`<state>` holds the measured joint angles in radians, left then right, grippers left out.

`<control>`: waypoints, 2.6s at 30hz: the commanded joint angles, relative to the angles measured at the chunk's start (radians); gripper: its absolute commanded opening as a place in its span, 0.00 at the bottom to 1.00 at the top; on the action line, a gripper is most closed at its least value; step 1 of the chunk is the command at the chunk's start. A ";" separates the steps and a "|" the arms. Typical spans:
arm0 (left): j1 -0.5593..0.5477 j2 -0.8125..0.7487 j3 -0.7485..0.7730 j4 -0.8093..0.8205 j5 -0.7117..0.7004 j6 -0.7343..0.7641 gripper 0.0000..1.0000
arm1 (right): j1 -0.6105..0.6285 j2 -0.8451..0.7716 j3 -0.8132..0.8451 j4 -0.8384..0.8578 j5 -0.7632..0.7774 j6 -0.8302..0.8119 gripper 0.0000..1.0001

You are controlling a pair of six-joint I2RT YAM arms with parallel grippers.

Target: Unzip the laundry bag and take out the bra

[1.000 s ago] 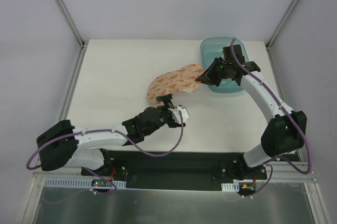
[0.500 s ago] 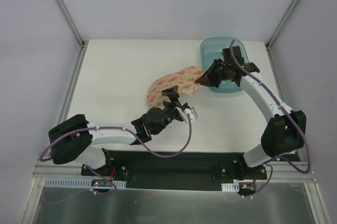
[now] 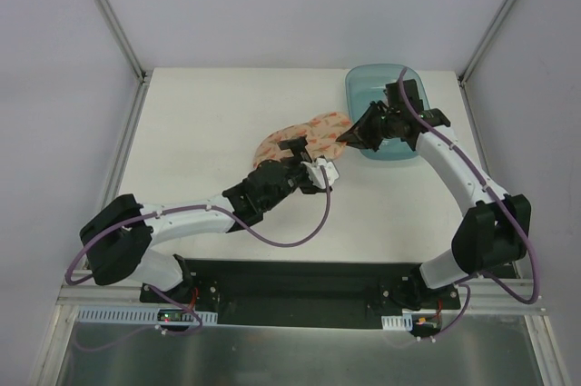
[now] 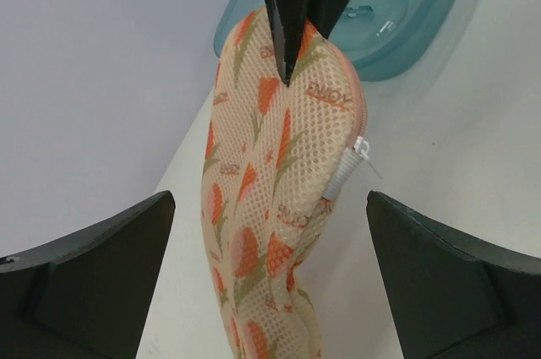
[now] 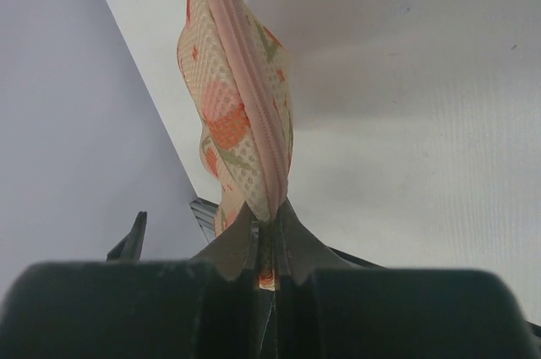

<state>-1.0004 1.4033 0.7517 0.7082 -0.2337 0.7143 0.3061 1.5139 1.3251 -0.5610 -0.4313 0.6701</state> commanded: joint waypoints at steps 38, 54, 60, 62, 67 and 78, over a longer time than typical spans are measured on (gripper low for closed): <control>0.304 -0.036 0.449 -0.767 0.594 -0.834 0.00 | 0.362 -0.397 -0.086 0.047 0.581 -0.581 0.85; 0.324 -0.059 0.443 -0.768 0.614 -0.915 0.00 | 0.481 -0.274 -0.046 0.151 0.554 -0.535 0.51; 0.325 -0.066 0.436 -0.760 0.625 -0.917 0.00 | 0.501 -0.236 -0.027 0.161 0.552 -0.537 0.47; 0.327 -0.069 0.431 -0.760 0.631 -0.918 0.00 | 0.507 -0.228 -0.021 0.162 0.560 -0.541 0.47; 0.325 -0.082 0.426 -0.760 0.632 -0.915 0.00 | 0.508 -0.198 0.002 0.173 0.565 -0.543 0.47; 0.329 -0.102 0.420 -0.760 0.665 -0.914 0.00 | 0.510 -0.184 0.010 0.185 0.594 -0.543 0.27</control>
<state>-0.6834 1.3495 1.1568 -0.0891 0.3733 -0.1913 0.8108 1.3254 1.2907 -0.4072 0.1341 0.1360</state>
